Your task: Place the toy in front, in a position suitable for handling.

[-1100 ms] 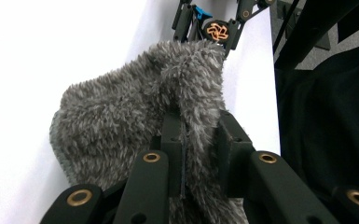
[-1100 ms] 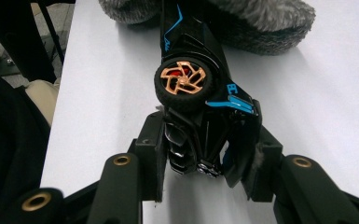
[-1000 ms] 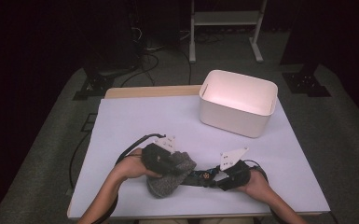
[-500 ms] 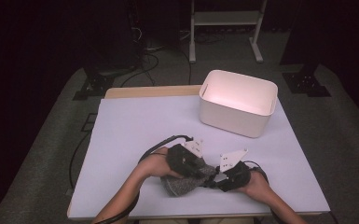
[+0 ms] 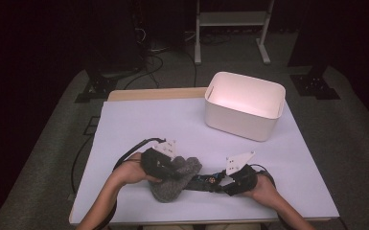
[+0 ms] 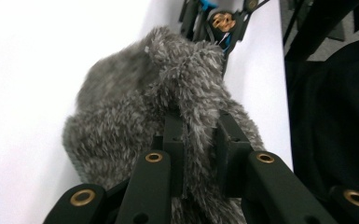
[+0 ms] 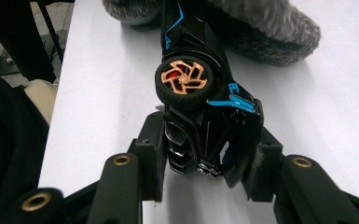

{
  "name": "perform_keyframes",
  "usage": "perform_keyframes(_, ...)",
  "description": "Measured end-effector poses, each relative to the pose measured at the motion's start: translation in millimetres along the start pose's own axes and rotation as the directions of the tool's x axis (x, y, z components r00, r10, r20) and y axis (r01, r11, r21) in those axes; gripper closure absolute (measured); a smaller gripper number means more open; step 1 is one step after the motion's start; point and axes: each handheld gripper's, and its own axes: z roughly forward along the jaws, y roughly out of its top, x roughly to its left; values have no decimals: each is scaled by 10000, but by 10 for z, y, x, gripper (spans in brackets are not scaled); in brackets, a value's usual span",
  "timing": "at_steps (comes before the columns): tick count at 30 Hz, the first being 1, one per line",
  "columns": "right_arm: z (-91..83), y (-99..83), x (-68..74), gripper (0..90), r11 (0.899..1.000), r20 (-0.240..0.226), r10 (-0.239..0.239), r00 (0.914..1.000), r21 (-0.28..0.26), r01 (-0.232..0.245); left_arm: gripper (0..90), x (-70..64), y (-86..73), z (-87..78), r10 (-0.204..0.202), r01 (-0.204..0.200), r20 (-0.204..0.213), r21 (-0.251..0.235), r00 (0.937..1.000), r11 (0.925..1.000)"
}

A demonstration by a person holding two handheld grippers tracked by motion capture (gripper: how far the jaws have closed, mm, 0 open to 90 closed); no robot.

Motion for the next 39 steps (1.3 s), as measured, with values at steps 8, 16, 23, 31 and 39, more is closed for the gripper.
perform_keyframes(8, 22, 31, -1, 554, 9998, -60, -35, 10000, 201, 36, 769, 38, -101, -5, -389, 394, 127, -458, 9992, 9982)
perform_keyframes(16, 209, 216, 11, 555, 9962, -239, -517, 9984, 685, 532, 759, 30, -10, 72, -116, 122, 156, -370, 9998, 9992)
perform_keyframes(23, 159, 256, -18, 565, 9884, -347, -842, 9958, 1242, 879, 759, 33, -36, 43, -59, 66, 129, -565, 9999, 9984)
perform_keyframes(31, -31, 104, -75, 563, 9893, -191, -536, 9984, 1345, 557, 756, 29, -108, 113, -140, 141, 40, -253, 9999, 9996)
perform_keyframes(39, 25, 222, -61, 474, 9836, -210, -644, 9977, 1676, 670, 758, 35, -40, 231, -122, 128, 297, -219, 9995, 9997)
